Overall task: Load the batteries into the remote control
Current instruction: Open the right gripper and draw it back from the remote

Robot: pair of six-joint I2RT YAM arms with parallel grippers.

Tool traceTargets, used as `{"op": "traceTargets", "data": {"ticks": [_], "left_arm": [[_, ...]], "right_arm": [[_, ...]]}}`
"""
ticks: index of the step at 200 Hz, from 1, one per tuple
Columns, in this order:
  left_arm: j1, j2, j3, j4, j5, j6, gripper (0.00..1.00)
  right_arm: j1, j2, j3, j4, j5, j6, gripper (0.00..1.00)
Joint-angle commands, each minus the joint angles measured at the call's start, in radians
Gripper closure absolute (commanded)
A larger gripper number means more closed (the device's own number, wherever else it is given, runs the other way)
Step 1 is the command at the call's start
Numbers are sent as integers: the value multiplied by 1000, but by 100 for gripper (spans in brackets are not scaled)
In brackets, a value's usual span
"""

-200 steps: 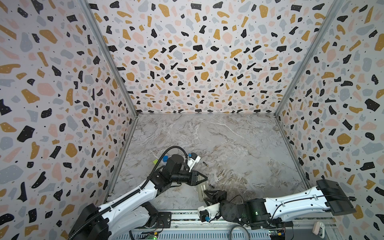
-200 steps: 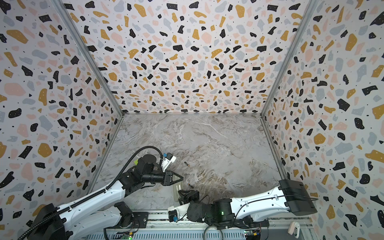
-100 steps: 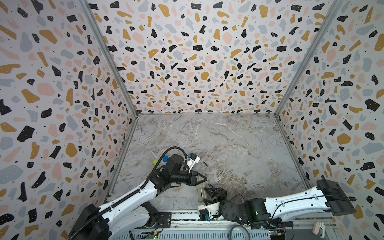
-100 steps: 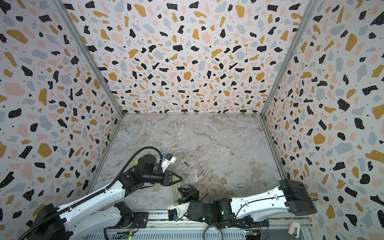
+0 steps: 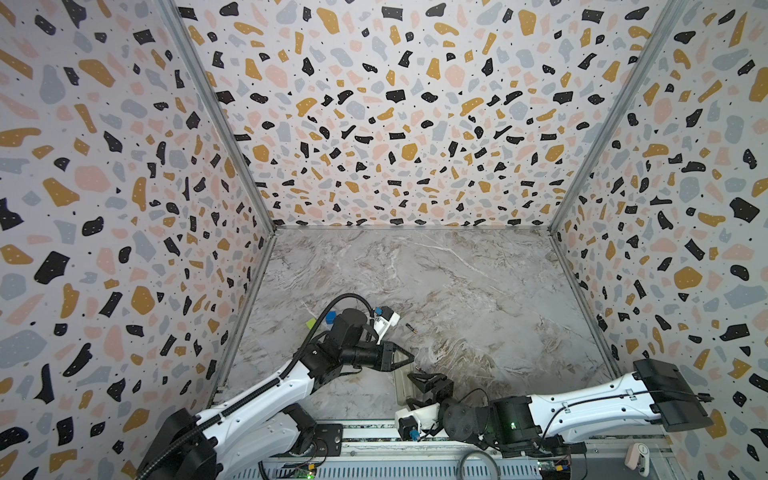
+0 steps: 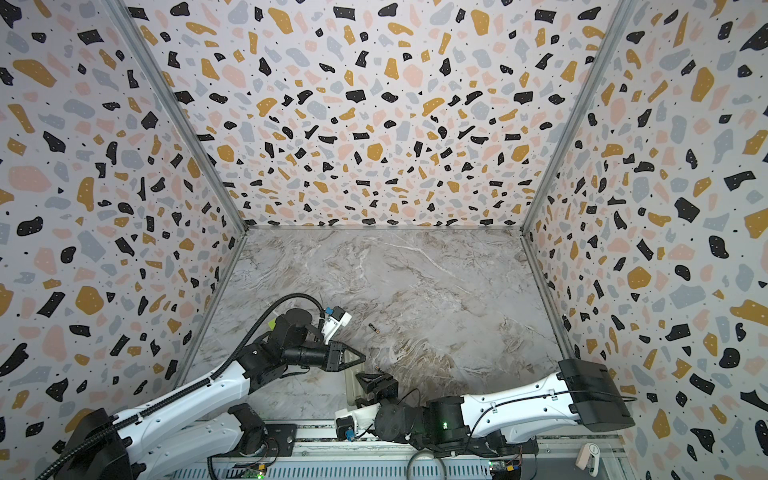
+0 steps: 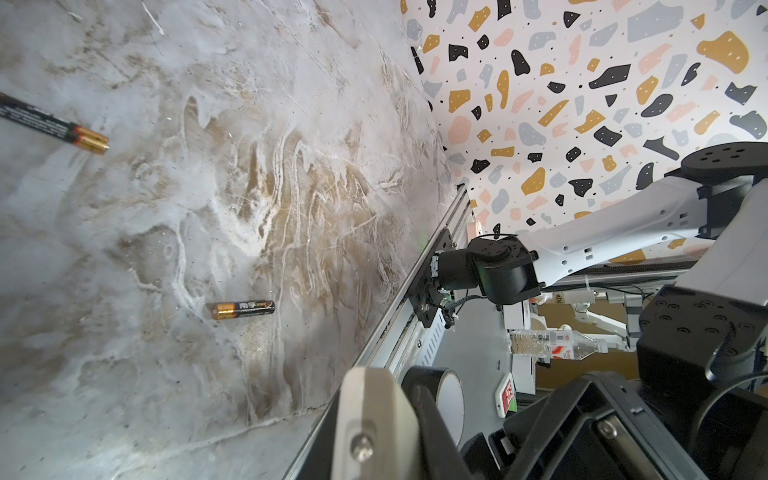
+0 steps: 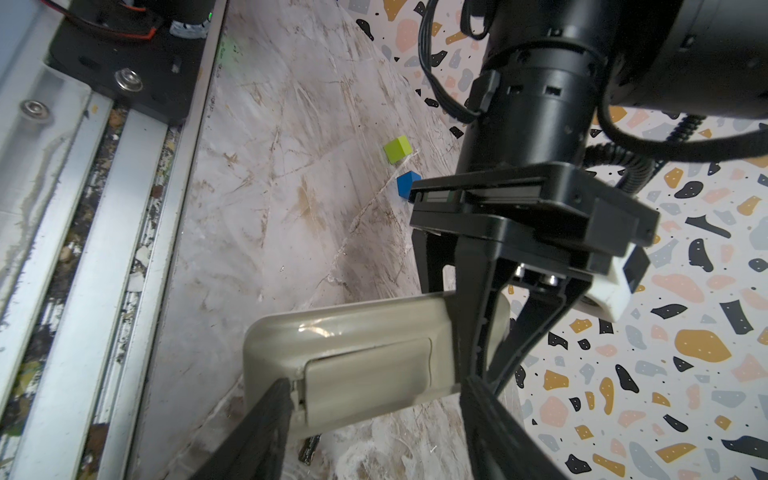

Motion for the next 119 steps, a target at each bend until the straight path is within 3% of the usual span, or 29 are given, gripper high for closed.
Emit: {"op": "traceTargets", "data": {"ticks": [1, 80, 119], "left_arm": [[5, -19, 42, 25, 0, -17, 100], [40, -38, 43, 32, -49, -34, 100], [79, -40, 16, 85, -159, -52, 100]], "right_arm": [[-4, 0, -2, 11, 20, 19, 31], [-4, -8, 1, 4, 16, 48, 27], [-24, -121, 13, 39, -17, 224, 28]]}}
